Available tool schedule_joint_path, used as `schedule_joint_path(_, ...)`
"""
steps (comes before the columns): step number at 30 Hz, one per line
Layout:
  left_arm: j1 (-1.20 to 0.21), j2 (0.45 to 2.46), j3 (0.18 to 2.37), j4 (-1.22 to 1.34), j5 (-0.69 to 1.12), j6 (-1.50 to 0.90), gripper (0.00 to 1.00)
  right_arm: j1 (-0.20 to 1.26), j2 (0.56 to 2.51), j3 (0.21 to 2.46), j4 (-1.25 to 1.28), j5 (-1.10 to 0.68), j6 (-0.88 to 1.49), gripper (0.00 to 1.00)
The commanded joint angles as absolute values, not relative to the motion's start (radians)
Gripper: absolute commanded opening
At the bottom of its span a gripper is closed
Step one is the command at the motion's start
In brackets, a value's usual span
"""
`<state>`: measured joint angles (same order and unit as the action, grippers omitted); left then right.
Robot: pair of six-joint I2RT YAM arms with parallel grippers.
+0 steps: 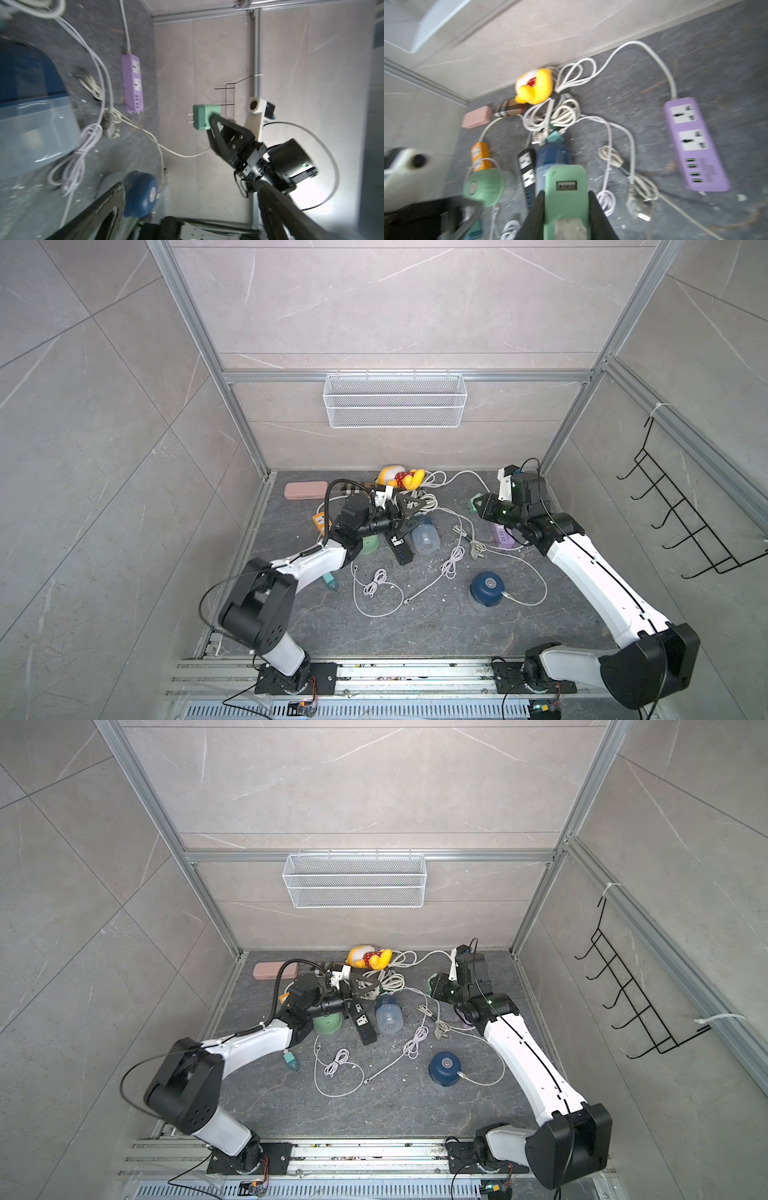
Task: Charge the cordless meat grinders
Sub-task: Adjust the plug, then insert the plug into the socket.
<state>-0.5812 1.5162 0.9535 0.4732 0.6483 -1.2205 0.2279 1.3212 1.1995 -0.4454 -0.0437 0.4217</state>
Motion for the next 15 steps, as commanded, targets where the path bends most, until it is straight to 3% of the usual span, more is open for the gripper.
schedule_joint_path(1, -0.652, 1.349, 0.946, 0.076, 0.468, -0.764, 0.99, 0.156, 1.396, 1.181, -0.403, 0.104, 0.231, 0.00)
schedule_joint_path(6, -0.655, 1.211, 0.775, 0.122, 0.406, -0.730, 0.99, 0.080, 1.514, 1.162, -0.331, 0.176, 0.076, 0.00)
schedule_joint_path(15, -0.657, 1.177, 0.619, 0.289, 0.425, -0.795, 0.99, -0.030, 1.665, 1.119, -0.172, 0.027, 0.050, 0.00)
